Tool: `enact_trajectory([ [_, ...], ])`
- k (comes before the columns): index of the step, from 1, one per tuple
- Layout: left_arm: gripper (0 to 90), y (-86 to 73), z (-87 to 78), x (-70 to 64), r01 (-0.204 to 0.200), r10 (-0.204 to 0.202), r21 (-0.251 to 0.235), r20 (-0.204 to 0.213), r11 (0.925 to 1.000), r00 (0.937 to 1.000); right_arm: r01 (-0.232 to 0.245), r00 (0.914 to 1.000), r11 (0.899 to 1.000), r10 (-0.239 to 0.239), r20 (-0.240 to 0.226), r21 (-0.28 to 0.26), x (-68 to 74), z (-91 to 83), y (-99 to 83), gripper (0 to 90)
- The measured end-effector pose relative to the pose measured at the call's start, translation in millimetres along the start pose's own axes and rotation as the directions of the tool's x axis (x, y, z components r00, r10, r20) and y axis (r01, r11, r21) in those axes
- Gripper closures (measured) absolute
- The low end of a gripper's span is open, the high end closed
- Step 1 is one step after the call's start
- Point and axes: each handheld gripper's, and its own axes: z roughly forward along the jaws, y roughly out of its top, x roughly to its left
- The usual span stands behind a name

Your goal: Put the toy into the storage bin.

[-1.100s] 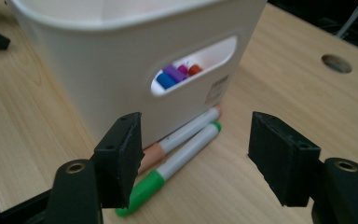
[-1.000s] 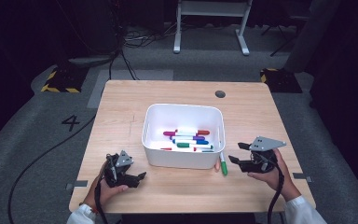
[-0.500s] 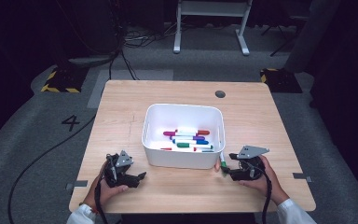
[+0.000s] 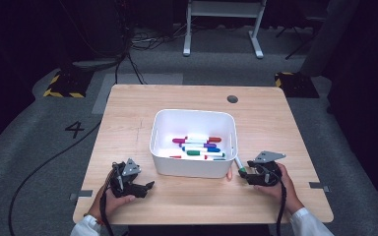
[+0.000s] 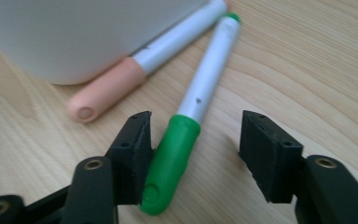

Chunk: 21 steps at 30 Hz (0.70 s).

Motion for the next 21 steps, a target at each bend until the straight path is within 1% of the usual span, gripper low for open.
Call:
enact_trajectory([
  [1, 14.7, 0.0, 0.0, 0.0, 0.0, 0.0, 0.0, 0.0, 1.0, 1.0, -0.01, 0.9999, 1.0, 0.01, 0.003, 0.001, -2.4, -0.5, -1.1, 46.8],
  [3, 14.7, 0.0, 0.0, 0.0, 0.0, 0.0, 0.0, 0.0, 1.0, 1.0, -0.032, 0.9994, 0.999, 0.032, 0.013, -0.001, -8.0, -2.2, -4.1, 53.5],
  [5, 14.7, 0.0, 0.0, 0.0, 0.0, 0.0, 0.0, 0.0, 1.0, 1.0, -0.035, 0.9993, 0.999, 0.035, 0.012, -0.007, -13.4, -4.7, -6.7, 57.4],
  [6, 14.7, 0.0, 0.0, 0.0, 0.0, 0.0, 0.0, 0.0, 1.0, 1.0, -0.036, 0.9991, 0.999, 0.036, 0.02, -0.01, -15.1, -5.3, -7.6, 62.1],
  [7, 14.7, 0.0, 0.0, -0.1, 0.0, 0.0, -0.001, -0.001, 1.0, 1.0, -0.039, 0.999, 0.999, 0.039, 0.022, -0.011, -15.6, -5.8, -7.8, 64.4],
  [8, 14.7, 0.0, 0.0, -0.2, 0.001, -0.001, -0.001, -0.002, 1.0, 1.0, -0.026, 0.9994, 1.0, 0.026, 0.024, -0.012, -17.8, -6.0, -8.4, 66.0],
  [11, 14.7, -0.1, 0.0, -0.5, 0.001, -0.001, -0.002, -0.005, 1.0, 1.0, -0.022, 0.9995, 1.0, 0.022, 0.024, -0.014, -21.0, -6.9, -9.4, 72.4],
  [13, 14.7, -0.1, 0.0, -0.5, 0.002, -0.002, -0.003, -0.005, 1.0, 1.0, -0.02, 0.9995, 1.0, 0.021, 0.022, -0.017, -23.6, -7.7, -10.2, 74.4],
  [16, 14.7, -0.1, -0.1, -0.3, 0.001, -0.001, -0.001, -0.003, 1.0, 1.0, -0.024, 0.9995, 1.0, 0.024, 0.021, -0.021, -24.7, -7.9, -11.0, 75.1],
  [21, 14.7, -0.3, -0.2, -0.9, 0.003, -0.003, -0.002, -0.009, 1.0, 1.0, -0.002, 0.9995, 1.0, 0.003, 0.033, -0.022, -25.3, -8.2, -11.2, 75.3],
])
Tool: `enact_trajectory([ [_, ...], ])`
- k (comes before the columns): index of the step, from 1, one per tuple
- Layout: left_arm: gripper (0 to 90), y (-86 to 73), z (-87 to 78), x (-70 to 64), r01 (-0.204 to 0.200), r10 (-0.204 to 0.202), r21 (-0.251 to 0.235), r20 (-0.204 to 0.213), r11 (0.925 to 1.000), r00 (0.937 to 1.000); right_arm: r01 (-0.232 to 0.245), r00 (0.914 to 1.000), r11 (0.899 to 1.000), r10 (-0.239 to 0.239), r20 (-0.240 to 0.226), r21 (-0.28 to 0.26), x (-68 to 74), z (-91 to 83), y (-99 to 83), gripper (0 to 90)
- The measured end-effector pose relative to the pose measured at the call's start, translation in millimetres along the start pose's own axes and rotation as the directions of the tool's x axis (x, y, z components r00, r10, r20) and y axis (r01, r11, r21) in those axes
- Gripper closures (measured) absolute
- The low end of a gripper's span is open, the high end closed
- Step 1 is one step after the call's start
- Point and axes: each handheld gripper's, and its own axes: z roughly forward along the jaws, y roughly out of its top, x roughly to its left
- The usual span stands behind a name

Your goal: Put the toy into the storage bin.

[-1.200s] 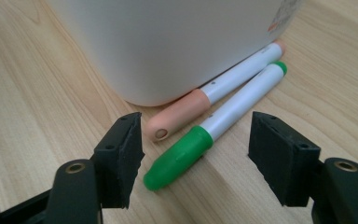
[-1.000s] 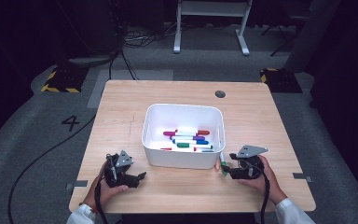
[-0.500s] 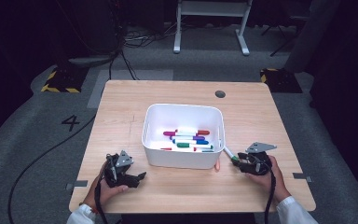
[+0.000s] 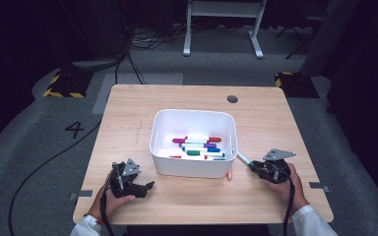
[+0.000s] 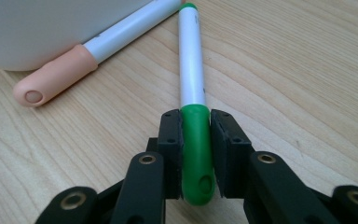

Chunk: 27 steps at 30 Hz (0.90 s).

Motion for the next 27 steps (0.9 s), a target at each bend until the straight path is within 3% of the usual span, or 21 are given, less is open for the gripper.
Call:
enact_trajectory([
  [6, 14.7, 0.1, 0.1, 0.6, 0.002, -0.002, 0.001, 0.007, 1.0, 1.0, -0.018, 0.9998, 1.0, 0.018, 0.007, -0.015, -6.8, -7.2, -1.3, 75.4],
  [13, 14.7, 0.1, 0.1, 0.6, 0.002, -0.002, 0.002, 0.006, 1.0, 1.0, -0.028, 0.9995, 0.996, 0.03, 0.011, -0.09, -14.5, -24.3, 2.8, 75.4],
  [21, 14.7, 0.2, 0.0, 0.8, 0.002, -0.002, 0.002, 0.008, 1.0, 1.0, -0.017, 0.9997, 0.975, 0.013, -0.021, -0.22, -12.9, -57.5, 20.1, 75.4],
  [27, 14.7, 0.2, 0.0, 0.8, 0.002, -0.002, 0.002, 0.008, 1.0, 1.0, 0.061, 0.9963, 0.956, -0.076, -0.041, -0.287, -1.0, -81.9, 46.9, 75.4],
])
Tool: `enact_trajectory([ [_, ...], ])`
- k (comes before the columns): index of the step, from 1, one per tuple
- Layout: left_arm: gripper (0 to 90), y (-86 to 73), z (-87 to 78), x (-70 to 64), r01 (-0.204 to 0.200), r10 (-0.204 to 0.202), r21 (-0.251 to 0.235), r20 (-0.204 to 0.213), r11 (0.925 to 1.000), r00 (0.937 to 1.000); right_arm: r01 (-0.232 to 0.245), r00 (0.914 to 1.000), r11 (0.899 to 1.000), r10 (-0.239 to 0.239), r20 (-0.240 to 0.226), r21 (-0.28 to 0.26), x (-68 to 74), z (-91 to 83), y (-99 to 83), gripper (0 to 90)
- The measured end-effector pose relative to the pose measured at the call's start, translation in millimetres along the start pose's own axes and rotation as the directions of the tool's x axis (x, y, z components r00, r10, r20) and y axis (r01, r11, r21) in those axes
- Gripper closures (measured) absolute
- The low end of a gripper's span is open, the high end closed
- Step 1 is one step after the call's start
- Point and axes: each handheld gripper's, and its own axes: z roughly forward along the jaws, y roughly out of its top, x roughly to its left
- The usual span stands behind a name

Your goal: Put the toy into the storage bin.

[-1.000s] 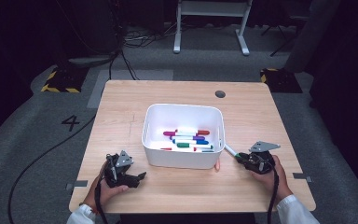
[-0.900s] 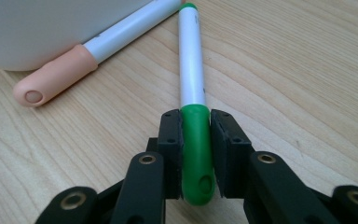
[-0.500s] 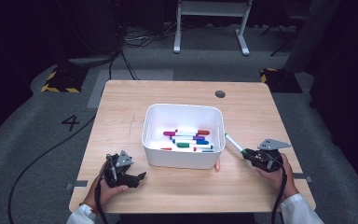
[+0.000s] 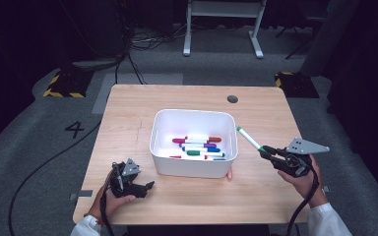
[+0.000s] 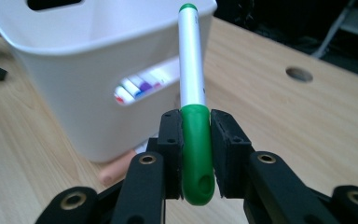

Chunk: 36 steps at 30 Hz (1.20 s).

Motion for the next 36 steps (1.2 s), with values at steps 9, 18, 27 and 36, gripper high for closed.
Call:
enact_trajectory([
  [9, 14.7, 0.0, 0.0, 0.0, 0.0, 0.0, 0.0, 0.0, 1.0, 1.0, 0.123, 0.9903, 0.991, -0.126, -0.058, -0.05, 18.2, -7.5, 60.9, 75.4],
  [18, 14.7, 0.0, 0.0, -0.1, 0.001, -0.001, 0.0, -0.001, 1.0, 1.0, 0.193, 0.9675, 0.981, -0.193, -0.163, -0.019, 40.0, 23.1, 97.1, 75.4],
  [27, 14.6, 0.0, 0.0, 0.0, 0.0, 0.0, 0.0, 0.0, 1.0, 1.0, 0.281, 0.9278, 0.957, -0.252, -0.275, 0.068, 54.7, 79.2, 113.5, 75.3],
  [36, 14.8, -0.1, -0.1, -0.4, -0.001, 0.001, -0.002, -0.003, 1.0, 1.0, 0.362, 0.884, 0.908, -0.263, -0.387, 0.209, 65.0, 124.2, 111.3, 75.3],
])
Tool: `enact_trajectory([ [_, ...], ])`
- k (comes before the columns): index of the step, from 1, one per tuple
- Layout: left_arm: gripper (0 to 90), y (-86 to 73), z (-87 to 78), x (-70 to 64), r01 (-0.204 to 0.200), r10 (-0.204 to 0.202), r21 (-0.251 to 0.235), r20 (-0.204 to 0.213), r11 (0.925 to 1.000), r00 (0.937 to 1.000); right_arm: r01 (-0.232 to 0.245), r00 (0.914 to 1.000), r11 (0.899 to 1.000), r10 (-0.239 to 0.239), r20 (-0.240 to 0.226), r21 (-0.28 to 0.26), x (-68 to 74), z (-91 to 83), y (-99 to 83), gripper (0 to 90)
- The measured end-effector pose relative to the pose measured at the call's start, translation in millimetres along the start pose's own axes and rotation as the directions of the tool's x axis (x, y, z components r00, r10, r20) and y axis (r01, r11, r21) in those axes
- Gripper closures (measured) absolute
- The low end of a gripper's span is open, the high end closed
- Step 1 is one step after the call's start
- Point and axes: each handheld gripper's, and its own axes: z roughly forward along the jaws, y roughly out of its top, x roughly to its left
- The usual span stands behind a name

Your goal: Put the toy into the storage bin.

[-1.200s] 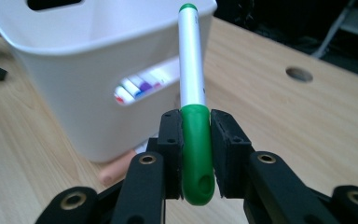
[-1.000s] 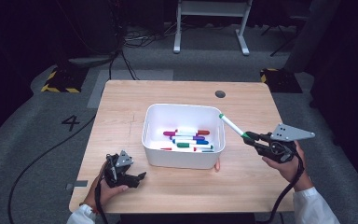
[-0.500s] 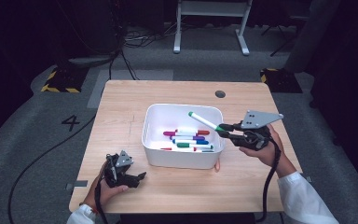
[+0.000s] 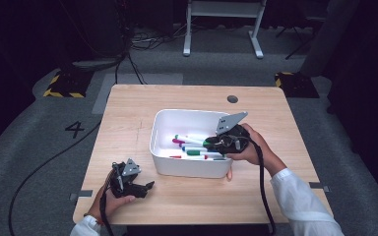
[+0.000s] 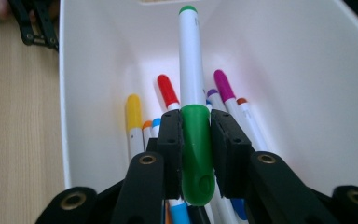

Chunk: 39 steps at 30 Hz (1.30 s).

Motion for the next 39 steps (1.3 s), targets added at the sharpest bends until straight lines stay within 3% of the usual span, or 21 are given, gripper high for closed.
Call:
enact_trajectory([
  [3, 14.8, 0.0, 0.1, 0.1, 0.0, 0.0, -0.001, 0.0, 1.0, 1.0, -0.003, 0.9997, 0.999, 0.004, -0.025, 0.044, -1.8, 7.7, -1.4, 75.3],
  [7, 14.8, 0.0, 0.1, 0.1, -0.001, 0.001, -0.001, 0.0, 1.0, 1.0, -0.002, 0.9984, 0.998, 0.005, -0.057, 0.059, -1.7, 12.5, -2.9, 75.3],
  [13, 14.8, 0.0, 0.0, 0.0, 0.0, 0.0, 0.001, 0.0, 1.0, 1.0, -0.014, 0.9981, 0.997, 0.019, -0.059, 0.08, -0.3, 13.5, -2.6, 73.5],
  [19, 14.8, 0.0, 0.1, 0.1, 0.0, 0.0, -0.001, 0.0, 1.0, 1.0, -0.034, 0.9994, 0.999, 0.034, 0.003, 0.037, -1.6, 8.2, -4.5, 60.5],
  [23, 14.8, 0.0, 0.1, 0.1, 0.0, 0.0, -0.001, 0.0, 1.0, 1.0, -0.076, 0.9953, 0.995, 0.079, 0.056, -0.063, -0.1, -12.9, -6.7, 53.5],
  [24, 14.8, 0.0, 0.1, 0.1, 0.0, 0.0, -0.001, 0.0, 1.0, 1.0, -0.08, 0.9936, 0.992, 0.087, 0.072, -0.097, 0.7, -20.8, -8.3, 51.3],
  [29, 14.8, 0.0, 0.1, 0.1, 0.0, 0.0, -0.001, 0.0, 1.0, 1.0, -0.075, 0.9764, 0.985, 0.105, 0.189, -0.157, 6.9, -50.9, -17.3, 40.6],
  [33, 14.7, 0.0, 0.1, 0.1, 0.0, 0.0, -0.001, 0.0, 1.0, 1.0, -0.112, 0.9591, 0.972, 0.16, 0.234, -0.205, 13.4, -68.6, -30.0, 35.2],
  [39, 14.8, 0.0, 0.2, 0.1, 0.0, 0.0, -0.001, 0.0, 1.0, 1.0, -0.131, 0.9379, 0.961, 0.2, 0.284, -0.243, 18.9, -87.0, -53.4, 26.9],
])
